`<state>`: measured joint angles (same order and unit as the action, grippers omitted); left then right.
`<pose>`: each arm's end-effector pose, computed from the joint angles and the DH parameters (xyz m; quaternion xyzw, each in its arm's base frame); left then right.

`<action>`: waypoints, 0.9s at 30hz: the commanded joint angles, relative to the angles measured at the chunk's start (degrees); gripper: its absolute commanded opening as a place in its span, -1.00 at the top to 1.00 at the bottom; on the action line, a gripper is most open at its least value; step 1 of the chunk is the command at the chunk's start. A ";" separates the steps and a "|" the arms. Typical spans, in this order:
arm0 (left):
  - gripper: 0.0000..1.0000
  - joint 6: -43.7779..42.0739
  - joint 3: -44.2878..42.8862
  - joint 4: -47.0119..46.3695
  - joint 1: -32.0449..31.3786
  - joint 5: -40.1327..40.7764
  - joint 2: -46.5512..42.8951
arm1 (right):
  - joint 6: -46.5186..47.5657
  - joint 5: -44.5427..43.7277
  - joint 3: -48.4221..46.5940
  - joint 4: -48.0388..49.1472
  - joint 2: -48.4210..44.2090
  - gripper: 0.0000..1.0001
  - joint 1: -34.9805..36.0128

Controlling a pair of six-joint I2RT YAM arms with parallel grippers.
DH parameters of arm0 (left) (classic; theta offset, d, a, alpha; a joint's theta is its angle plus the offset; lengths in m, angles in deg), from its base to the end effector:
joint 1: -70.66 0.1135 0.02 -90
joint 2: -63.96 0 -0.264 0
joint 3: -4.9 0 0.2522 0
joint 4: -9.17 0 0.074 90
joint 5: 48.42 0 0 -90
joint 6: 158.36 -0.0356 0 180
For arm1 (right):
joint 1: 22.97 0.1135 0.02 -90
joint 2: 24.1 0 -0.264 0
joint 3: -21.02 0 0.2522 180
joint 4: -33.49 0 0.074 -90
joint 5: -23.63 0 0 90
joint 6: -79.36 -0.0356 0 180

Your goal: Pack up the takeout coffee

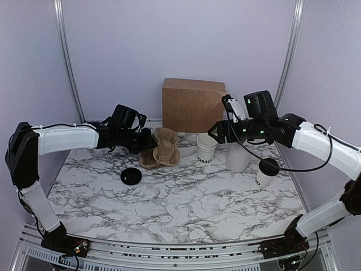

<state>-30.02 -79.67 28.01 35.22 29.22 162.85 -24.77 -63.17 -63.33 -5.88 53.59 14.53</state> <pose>0.3184 -0.2360 0.2525 0.0291 0.8754 -0.3598 0.3216 0.2419 0.1881 0.3415 -0.1908 0.8564 0.2307 0.4207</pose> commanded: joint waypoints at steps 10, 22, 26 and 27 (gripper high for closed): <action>1.00 18.55 4.89 -10.71 -21.23 8.66 1.90 | 1.14 -5.46 3.19 -0.05 -9.65 -0.62 0.19; 0.97 26.05 4.28 -16.42 -31.79 12.19 9.34 | -0.54 -4.17 8.06 -0.70 -15.38 -0.62 0.21; 0.54 26.94 4.72 -16.38 -32.67 12.95 9.06 | -0.32 -4.50 8.21 -0.85 -15.96 -0.62 0.21; 0.42 26.95 4.90 -16.34 -32.79 13.21 8.70 | -0.27 -4.52 8.11 -0.81 -15.98 -0.62 0.21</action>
<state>-4.31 -75.14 13.67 2.98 40.43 172.01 -24.38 -67.54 -54.78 -6.56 38.75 14.53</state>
